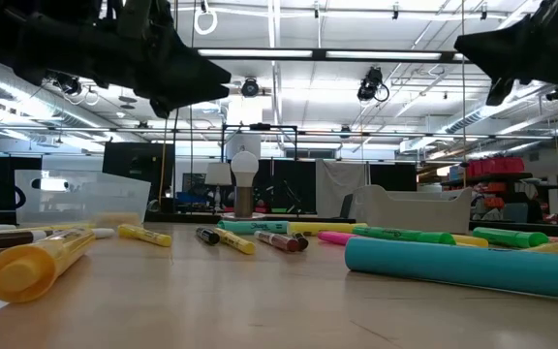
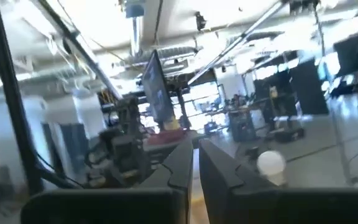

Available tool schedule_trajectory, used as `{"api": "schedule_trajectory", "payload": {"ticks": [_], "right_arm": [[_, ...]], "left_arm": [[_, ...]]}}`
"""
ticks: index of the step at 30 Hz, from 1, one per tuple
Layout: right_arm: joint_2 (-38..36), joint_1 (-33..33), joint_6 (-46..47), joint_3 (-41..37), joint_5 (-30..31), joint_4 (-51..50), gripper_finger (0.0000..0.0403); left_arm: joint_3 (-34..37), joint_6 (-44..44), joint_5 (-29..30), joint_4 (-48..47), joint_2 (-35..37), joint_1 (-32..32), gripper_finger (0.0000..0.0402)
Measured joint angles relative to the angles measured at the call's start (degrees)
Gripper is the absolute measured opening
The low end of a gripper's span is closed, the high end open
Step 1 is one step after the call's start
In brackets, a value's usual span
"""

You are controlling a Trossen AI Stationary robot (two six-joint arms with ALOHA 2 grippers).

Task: Pick & Place Markers
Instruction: Put the yellow pen into the gray bin

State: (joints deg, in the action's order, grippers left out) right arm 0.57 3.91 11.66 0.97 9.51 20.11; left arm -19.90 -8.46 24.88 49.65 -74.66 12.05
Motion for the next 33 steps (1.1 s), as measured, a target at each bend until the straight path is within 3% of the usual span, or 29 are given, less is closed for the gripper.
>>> {"api": "schedule_trajectory", "payload": {"ticks": [6, 13, 18, 21, 27, 33], "right_arm": [[6.57, -3.16, 10.83, 0.02, -4.18, 1.32, 0.0030], [24.65, -9.22, 18.00, 0.15, 3.34, 5.76, 0.0018], [39.57, -11.36, 22.28, 6.45, 5.95, 3.26, 0.0018], [47.65, -11.40, 21.86, 14.02, 5.91, -6.00, 0.0019], [61.13, -10.55, 21.97, 31.48, 2.39, -35.58, 0.0058], [71.80, -10.44, 27.41, 38.07, -4.93, -44.50, 0.0144]], "left_arm": [[-0.02, 0.18, 1.58, 0.10, -0.08, -2.01, 0.0177], [-0.02, 0.20, 1.65, -0.12, -0.08, -4.27, 0.0177], [-0.02, 2.64, 1.62, -0.13, -0.08, -5.16, 0.0177], [-0.02, 3.18, 1.67, -0.17, -0.08, -6.14, 0.0177], [-0.02, 3.21, 1.64, -0.54, -0.08, -7.30, 0.0177], [-0.02, 2.89, 1.64, -1.78, -0.08, -7.40, 0.0177]]}}
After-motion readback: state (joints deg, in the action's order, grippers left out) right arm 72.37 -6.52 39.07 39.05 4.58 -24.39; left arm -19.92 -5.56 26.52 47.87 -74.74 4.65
